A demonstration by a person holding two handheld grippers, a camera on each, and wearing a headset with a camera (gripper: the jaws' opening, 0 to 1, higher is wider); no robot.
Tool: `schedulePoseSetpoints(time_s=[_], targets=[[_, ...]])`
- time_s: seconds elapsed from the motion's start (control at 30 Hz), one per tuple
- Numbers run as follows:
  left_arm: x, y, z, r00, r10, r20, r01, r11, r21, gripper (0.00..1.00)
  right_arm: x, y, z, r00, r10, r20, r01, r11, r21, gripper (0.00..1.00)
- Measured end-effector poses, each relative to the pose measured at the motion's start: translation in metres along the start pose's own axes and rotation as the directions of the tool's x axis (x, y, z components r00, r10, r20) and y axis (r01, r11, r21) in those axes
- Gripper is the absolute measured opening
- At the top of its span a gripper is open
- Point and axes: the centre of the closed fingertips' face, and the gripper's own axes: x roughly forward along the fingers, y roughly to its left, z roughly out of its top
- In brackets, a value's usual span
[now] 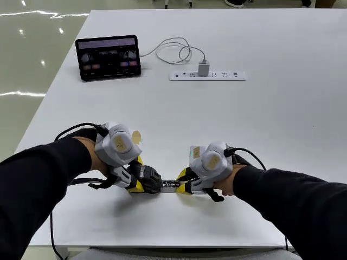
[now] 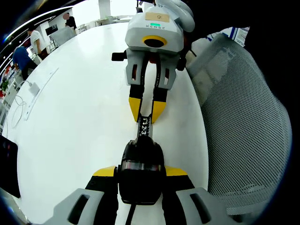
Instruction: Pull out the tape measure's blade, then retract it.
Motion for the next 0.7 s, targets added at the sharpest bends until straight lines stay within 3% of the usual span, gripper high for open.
schedulePoseSetpoints(time_s=[0.7], targets=[[0.001, -0.001, 0.001, 1.0000, 0.001, 0.000, -0.001, 1.000, 0.001, 0.32, -0.012, 0.001, -0.014, 0.9999, -0.010, -0.005, 0.010, 1.000, 0.015, 0.09]])
